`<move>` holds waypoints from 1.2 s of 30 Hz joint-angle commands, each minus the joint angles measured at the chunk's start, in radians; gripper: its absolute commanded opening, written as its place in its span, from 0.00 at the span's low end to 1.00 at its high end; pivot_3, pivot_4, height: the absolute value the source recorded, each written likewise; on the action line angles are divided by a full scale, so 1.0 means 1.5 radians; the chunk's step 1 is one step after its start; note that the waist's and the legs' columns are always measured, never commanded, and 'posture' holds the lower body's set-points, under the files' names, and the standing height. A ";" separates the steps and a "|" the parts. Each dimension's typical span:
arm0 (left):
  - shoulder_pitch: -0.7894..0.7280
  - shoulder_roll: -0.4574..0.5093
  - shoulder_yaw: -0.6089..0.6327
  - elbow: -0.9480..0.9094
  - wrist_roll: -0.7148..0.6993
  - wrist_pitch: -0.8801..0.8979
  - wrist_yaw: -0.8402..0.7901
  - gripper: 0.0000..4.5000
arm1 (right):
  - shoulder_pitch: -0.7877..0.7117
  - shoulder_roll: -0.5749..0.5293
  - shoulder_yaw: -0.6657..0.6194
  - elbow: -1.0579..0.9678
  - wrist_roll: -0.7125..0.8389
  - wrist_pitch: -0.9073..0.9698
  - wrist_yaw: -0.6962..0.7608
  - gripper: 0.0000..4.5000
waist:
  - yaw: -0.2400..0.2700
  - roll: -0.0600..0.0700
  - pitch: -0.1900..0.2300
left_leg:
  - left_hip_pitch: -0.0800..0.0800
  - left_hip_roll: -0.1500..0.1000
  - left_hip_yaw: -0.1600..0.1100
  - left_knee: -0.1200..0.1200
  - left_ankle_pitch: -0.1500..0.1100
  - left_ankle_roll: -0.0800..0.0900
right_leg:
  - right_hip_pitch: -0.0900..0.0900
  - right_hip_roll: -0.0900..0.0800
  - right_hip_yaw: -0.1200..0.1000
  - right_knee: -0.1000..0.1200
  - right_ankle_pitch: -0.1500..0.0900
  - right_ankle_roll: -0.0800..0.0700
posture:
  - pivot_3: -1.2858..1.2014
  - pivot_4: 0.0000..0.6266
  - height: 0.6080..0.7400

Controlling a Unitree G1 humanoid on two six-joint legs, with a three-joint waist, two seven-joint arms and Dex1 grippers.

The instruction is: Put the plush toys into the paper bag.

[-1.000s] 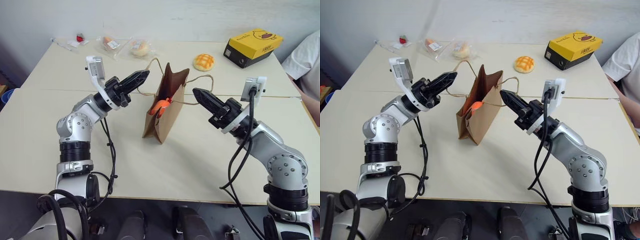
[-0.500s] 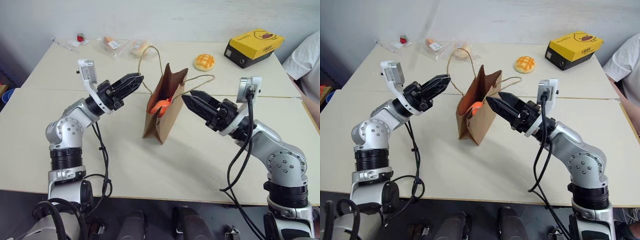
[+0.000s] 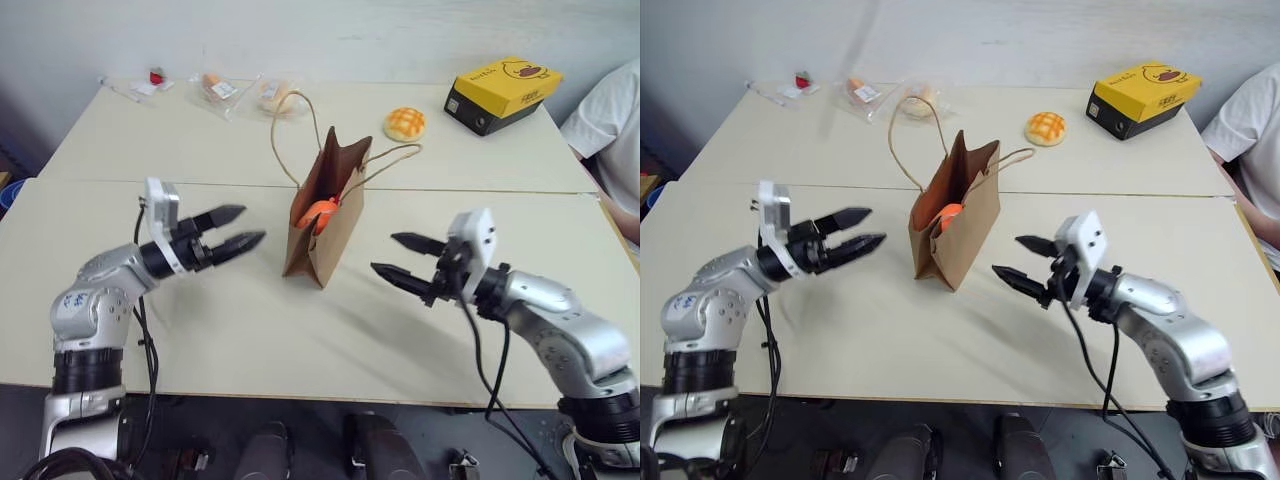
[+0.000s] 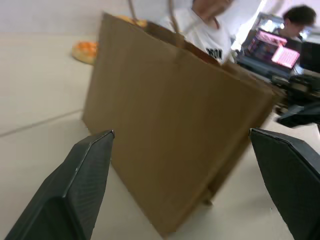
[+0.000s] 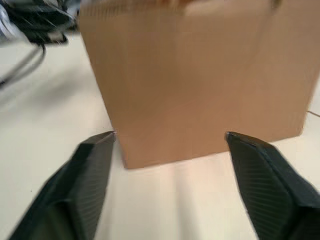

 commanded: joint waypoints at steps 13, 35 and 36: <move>0.057 -0.149 -0.088 -0.147 0.072 -0.073 0.201 1.00 | -0.109 0.185 0.119 0.145 -0.223 -0.130 -0.005 0.01 | 0.001 0.000 0.000 | 0.000 -0.001 0.000 0.001 0.000 0.000 | 0.000 0.000 -0.001 0.001 0.000 0.000 | 0.52 0.24 1.00; 0.019 -0.191 -0.086 -0.075 0.114 -0.160 0.232 0.16 | -0.035 0.158 0.084 0.057 -0.222 -0.126 0.053 0.00 | 0.002 0.000 0.000 | 0.000 -0.001 0.000 0.001 0.000 0.000 | 0.001 0.000 -0.001 0.001 0.000 0.000 | 0.52 0.24 1.00; 0.010 -0.176 -0.074 -0.065 0.093 -0.154 0.203 0.08 | -0.019 0.144 0.064 0.038 -0.213 -0.123 0.056 0.00 | 0.002 0.000 0.000 | 0.001 -0.001 0.000 0.001 0.000 0.000 | 0.001 0.000 -0.001 0.001 0.000 0.000 | 0.52 0.24 1.00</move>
